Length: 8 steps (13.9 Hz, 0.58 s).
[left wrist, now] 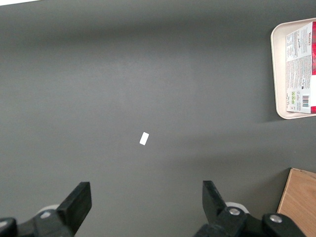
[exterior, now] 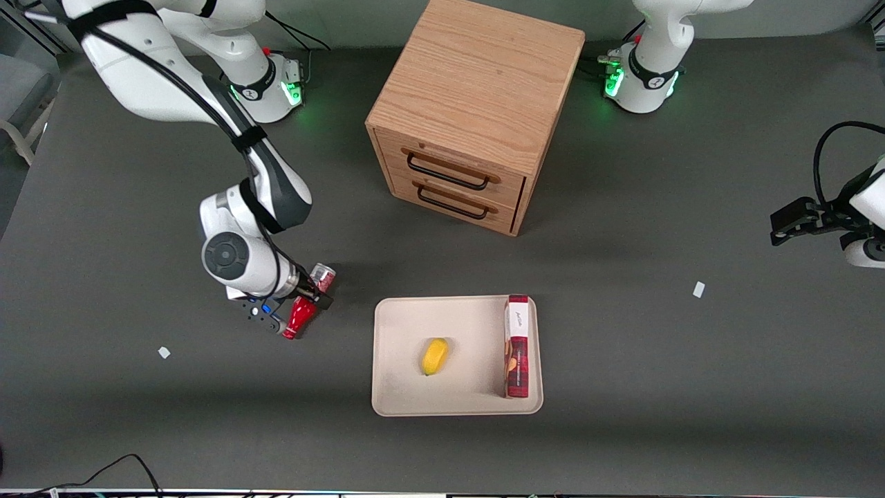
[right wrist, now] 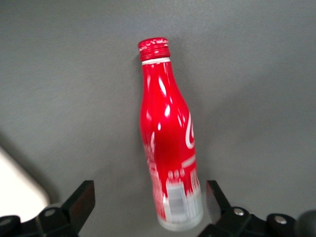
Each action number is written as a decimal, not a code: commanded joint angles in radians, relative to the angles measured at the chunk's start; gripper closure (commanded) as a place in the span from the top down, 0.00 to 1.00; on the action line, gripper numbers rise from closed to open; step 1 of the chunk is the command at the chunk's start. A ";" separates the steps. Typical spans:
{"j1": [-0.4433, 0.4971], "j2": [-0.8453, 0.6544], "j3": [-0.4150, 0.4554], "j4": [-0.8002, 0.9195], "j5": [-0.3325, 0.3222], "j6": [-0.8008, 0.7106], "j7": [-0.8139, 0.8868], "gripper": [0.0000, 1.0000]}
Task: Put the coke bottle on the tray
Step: 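Move the right gripper down over the red Coca-Cola bottle, then close the right gripper around the bottle's body and lift it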
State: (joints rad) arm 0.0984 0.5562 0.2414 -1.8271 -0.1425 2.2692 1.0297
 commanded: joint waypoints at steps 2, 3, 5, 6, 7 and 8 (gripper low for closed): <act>0.003 0.050 0.003 -0.027 -0.063 0.096 0.066 1.00; 0.003 0.051 0.001 -0.041 -0.065 0.123 0.066 1.00; 0.001 0.060 0.001 -0.050 -0.119 0.139 0.066 0.01; 0.003 0.062 0.001 -0.050 -0.126 0.139 0.066 0.00; 0.003 0.062 0.001 -0.050 -0.126 0.139 0.066 0.00; 0.003 0.062 0.001 -0.050 -0.126 0.139 0.066 0.00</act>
State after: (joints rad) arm 0.0985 0.6220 0.2415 -1.8695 -0.2360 2.3934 1.0607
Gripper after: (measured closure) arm 0.432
